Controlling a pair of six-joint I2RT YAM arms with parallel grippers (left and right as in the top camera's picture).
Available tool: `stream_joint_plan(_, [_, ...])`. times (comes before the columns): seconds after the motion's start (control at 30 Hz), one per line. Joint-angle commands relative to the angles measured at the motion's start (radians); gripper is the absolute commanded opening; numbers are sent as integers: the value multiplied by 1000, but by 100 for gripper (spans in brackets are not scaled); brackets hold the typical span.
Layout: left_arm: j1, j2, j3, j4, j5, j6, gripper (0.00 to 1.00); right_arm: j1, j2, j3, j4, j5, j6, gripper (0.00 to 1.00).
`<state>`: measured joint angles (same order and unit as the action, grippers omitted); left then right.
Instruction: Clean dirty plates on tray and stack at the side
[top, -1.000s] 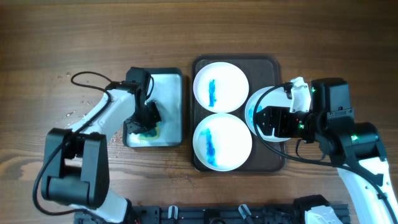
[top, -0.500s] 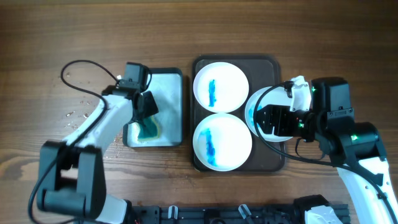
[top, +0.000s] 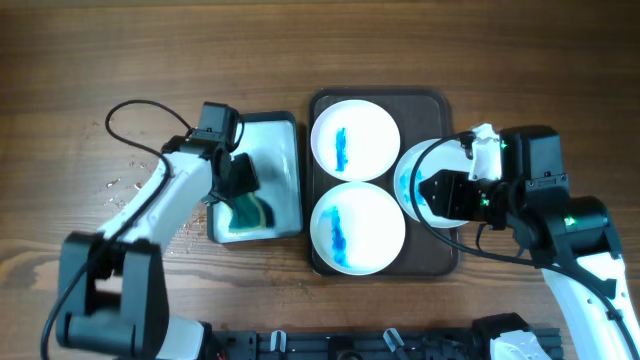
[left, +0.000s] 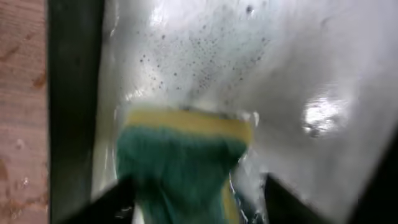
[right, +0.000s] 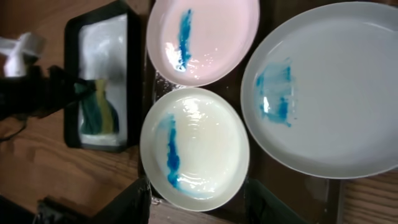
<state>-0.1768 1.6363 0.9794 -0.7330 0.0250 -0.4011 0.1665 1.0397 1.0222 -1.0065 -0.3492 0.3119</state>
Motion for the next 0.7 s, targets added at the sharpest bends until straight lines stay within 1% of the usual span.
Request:
stream_joint_plan(0.0, [-3, -41, 19, -64, 50, 35, 69, -3, 4, 17, -14, 109, 63, 49])
stream_joint_plan(0.03, [-3, -37, 14, -91, 49, 35, 63, -3, 4, 16, -29, 119, 74, 49])
stream_joint_plan(0.07, [-3, -37, 5, -106, 49, 30, 54, -3, 6, 16, -43, 127, 86, 49])
stream_joint_plan(0.1, [-3, -36, -14, -111, 50, 26, 48, -3, 13, 16, -61, 128, 88, 49])
stream_joint_plan(0.17, [-3, -36, -66, -74, 50, -11, 39, -3, 31, 2, -80, 129, 88, 49])
stream_joint_plan(0.23, [-3, -36, -127, -7, 49, -51, 33, -3, 54, -24, -84, 125, 89, 49])
stream_joint_plan(0.3, [-3, -36, -198, 82, 50, -56, 32, -3, 84, -61, -77, 103, 88, 49])
stream_joint_plan(0.33, [-3, -36, -230, 126, 50, -56, 27, -3, 98, -78, -66, 84, 85, 49])
stream_joint_plan(0.4, [-3, -36, -252, 165, 49, -55, 13, -3, 125, -104, -35, 68, 79, 50])
stream_joint_plan(0.43, [-2, -37, -249, 170, 49, -51, 4, -3, 145, -120, -10, 68, 80, 50])
stream_joint_plan(0.47, [-2, -41, -242, 169, 49, -45, 4, -3, 162, -133, 11, 63, 80, 50])
stream_joint_plan(0.53, [-2, -52, -206, 137, 49, 10, 4, -3, 207, -158, 47, 49, 80, 50])
stream_joint_plan(0.67, [-3, -79, -98, 25, 49, 78, 4, -3, 289, -198, 120, 11, 80, 49])
